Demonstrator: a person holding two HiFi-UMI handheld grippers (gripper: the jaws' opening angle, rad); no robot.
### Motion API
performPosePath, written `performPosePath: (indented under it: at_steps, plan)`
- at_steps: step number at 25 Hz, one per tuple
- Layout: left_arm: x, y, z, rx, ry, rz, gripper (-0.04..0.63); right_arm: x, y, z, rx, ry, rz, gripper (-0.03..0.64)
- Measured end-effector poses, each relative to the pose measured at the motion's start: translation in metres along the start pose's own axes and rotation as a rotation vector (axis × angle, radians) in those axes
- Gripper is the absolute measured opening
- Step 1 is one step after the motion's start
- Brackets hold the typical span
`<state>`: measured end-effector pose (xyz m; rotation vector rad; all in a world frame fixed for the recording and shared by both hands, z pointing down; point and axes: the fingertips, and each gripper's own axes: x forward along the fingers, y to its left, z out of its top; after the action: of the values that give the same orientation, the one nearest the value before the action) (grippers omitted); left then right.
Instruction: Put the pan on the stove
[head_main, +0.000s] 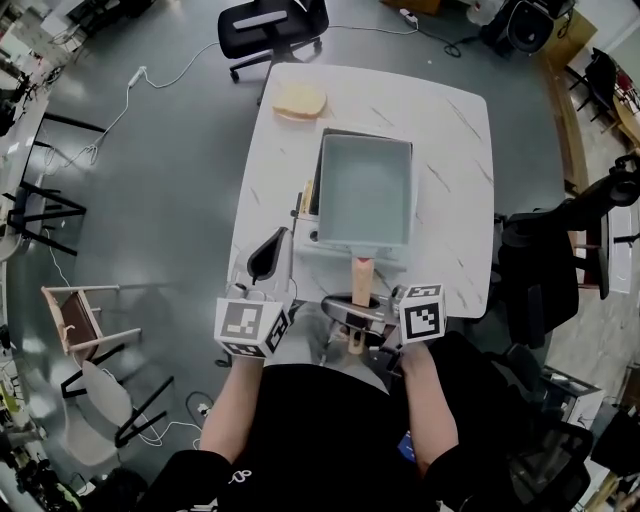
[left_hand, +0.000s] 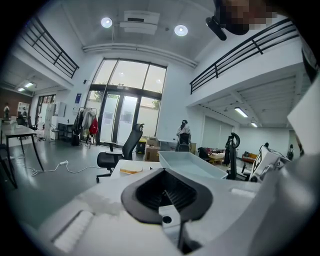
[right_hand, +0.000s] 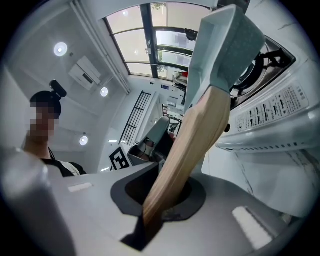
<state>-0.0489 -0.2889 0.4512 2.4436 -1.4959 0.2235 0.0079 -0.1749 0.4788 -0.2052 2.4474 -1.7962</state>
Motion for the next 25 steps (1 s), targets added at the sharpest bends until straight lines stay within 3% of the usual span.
performPosePath:
  at_steps: [25]
  plan:
    - [0.053, 0.02, -0.015, -0.003, 0.077, -0.029, 0.0, 0.011, -0.057, 0.049, 0.084, -0.035, -0.008, 0.028]
